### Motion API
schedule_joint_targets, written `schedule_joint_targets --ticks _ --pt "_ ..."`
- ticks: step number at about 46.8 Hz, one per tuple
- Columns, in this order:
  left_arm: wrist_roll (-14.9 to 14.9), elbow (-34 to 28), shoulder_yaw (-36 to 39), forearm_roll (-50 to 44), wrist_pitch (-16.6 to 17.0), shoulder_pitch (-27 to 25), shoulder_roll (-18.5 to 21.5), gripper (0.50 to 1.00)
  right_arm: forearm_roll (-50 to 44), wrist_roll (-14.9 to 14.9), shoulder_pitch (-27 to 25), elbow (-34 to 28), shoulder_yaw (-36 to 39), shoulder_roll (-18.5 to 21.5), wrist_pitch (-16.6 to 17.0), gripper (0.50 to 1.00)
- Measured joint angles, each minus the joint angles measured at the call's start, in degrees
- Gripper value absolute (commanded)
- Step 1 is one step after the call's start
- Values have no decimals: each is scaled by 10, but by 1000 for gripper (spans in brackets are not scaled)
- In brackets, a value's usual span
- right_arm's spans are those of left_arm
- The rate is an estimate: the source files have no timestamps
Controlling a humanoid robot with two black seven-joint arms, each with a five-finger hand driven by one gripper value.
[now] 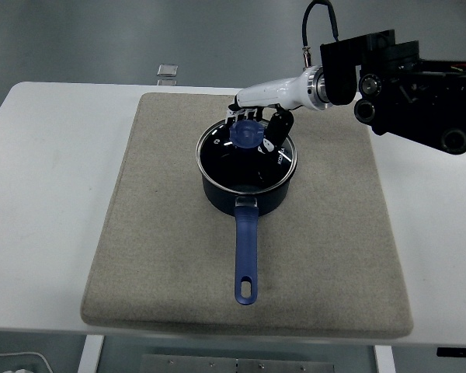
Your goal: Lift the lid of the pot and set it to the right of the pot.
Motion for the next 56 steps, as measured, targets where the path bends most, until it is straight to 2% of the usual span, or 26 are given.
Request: schedule_joint_targets --ticks 5,15,45,56 --pt "0 0 0 0 0 0 0 1000 0 0 0 0 0 0 0 650" --pt "0 0 0 0 0 0 0 1000 0 0 2 0 0 -1 1 580" --pt "0 0 0 0 0 0 0 1000 1 0 23 0 1 -10 4 578" --pt "0 0 0 0 0 0 0 1000 1 0 46 0 -1 -36 22 507"
